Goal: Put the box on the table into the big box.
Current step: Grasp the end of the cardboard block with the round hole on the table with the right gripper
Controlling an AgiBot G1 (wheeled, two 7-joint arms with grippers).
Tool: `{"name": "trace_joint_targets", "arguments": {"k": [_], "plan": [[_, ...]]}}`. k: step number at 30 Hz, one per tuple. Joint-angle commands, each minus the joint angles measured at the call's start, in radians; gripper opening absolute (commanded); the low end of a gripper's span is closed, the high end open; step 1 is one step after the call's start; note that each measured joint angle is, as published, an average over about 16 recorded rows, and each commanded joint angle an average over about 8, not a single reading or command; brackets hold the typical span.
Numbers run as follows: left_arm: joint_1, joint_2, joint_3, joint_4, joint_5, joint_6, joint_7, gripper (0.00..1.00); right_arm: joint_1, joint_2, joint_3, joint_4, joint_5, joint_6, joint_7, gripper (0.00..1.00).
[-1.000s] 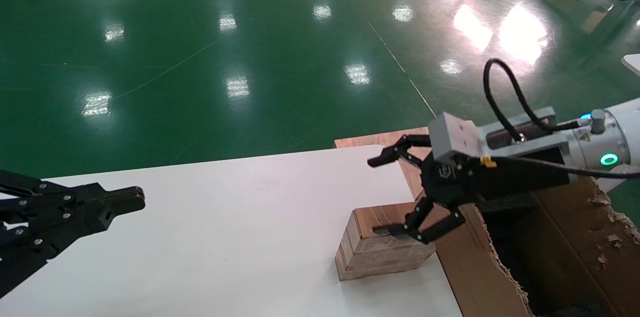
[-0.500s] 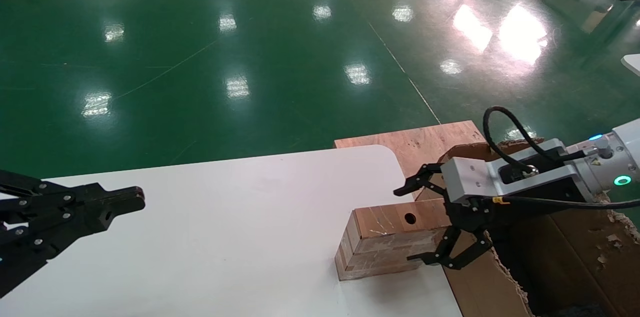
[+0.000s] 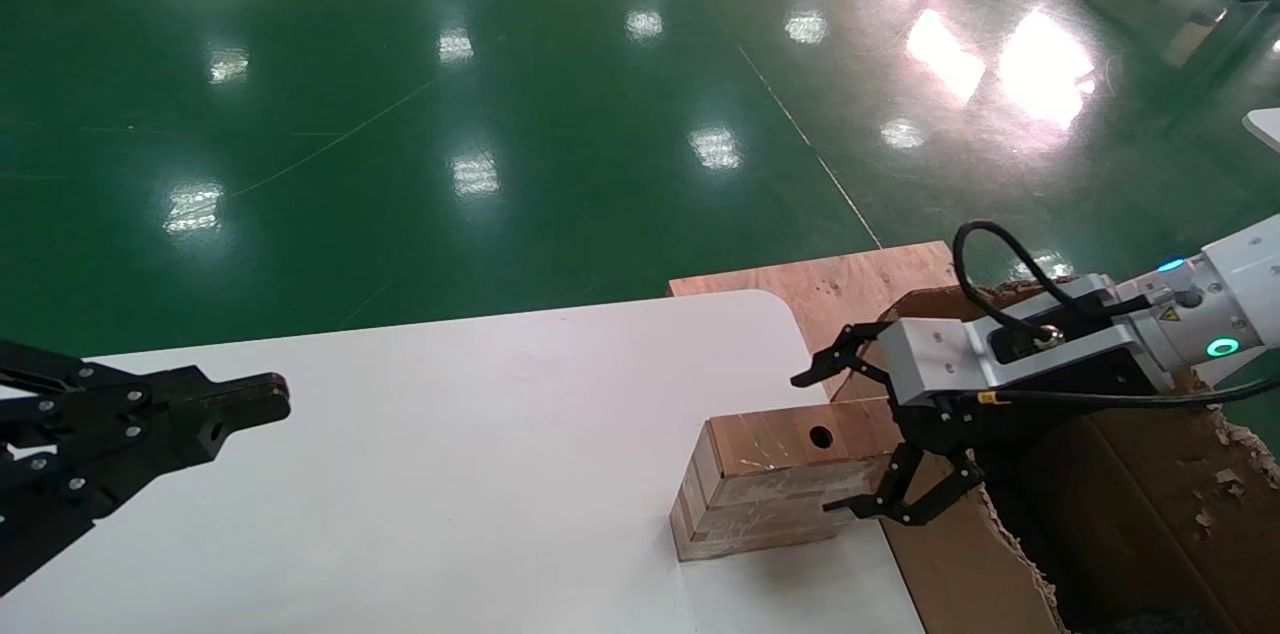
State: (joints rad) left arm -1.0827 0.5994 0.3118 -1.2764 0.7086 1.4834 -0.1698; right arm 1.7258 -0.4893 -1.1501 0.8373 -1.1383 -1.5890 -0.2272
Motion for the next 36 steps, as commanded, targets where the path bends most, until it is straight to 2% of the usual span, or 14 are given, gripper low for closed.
{"name": "trace_joint_targets", "arguments": {"k": [1, 14, 36], "plan": [[0.000, 0.000, 0.000, 0.000, 0.000, 0.000, 0.000, 0.00, 0.010, -0.008, -0.023, -0.015, -0.002, 0.000, -0.012, 1.00], [0.000, 0.000, 0.001, 0.000, 0.000, 0.000, 0.000, 0.00, 0.093, -0.042, -0.159, -0.090, -0.011, 0.001, -0.062, 1.00], [0.000, -0.001, 0.001, 0.000, -0.001, -0.001, 0.001, 0.00, 0.204, -0.173, -0.324, -0.213, -0.007, 0.006, -0.149, 1.00]]}}
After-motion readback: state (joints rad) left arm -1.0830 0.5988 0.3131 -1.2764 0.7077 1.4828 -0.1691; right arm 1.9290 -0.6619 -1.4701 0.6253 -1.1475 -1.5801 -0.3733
